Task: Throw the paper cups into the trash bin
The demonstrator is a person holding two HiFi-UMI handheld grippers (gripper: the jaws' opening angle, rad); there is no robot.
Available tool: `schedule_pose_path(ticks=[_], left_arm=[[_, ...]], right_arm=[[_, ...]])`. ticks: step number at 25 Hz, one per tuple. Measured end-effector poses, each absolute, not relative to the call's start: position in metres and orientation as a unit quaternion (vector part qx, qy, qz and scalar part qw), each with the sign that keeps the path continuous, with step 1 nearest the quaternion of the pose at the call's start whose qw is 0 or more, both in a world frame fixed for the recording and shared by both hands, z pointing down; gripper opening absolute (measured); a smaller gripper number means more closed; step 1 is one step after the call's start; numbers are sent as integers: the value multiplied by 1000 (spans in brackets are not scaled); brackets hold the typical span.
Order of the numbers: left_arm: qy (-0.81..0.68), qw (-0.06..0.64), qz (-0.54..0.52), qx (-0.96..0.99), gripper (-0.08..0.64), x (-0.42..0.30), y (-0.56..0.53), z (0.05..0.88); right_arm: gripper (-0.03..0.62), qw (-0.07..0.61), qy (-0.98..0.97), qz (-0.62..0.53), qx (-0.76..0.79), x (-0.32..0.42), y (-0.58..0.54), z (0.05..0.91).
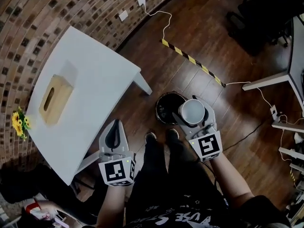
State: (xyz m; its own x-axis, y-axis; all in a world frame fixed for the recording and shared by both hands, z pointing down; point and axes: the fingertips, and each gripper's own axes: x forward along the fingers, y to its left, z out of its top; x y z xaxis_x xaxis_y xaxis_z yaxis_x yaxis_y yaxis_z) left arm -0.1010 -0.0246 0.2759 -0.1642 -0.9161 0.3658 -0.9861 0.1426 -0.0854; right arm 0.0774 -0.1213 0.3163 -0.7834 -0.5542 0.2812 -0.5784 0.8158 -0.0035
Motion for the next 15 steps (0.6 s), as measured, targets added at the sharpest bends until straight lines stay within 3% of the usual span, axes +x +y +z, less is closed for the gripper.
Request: schedule_pose_path(ticks=[5, 15], left_arm=[[-694, 167, 178, 677, 5, -64, -58, 344], [-615, 193, 213, 735, 5, -44, -105, 447]], right_arm=[[347, 159, -919, 67, 354, 101, -128, 367], [348, 223, -896, 109, 368, 94, -133, 469]])
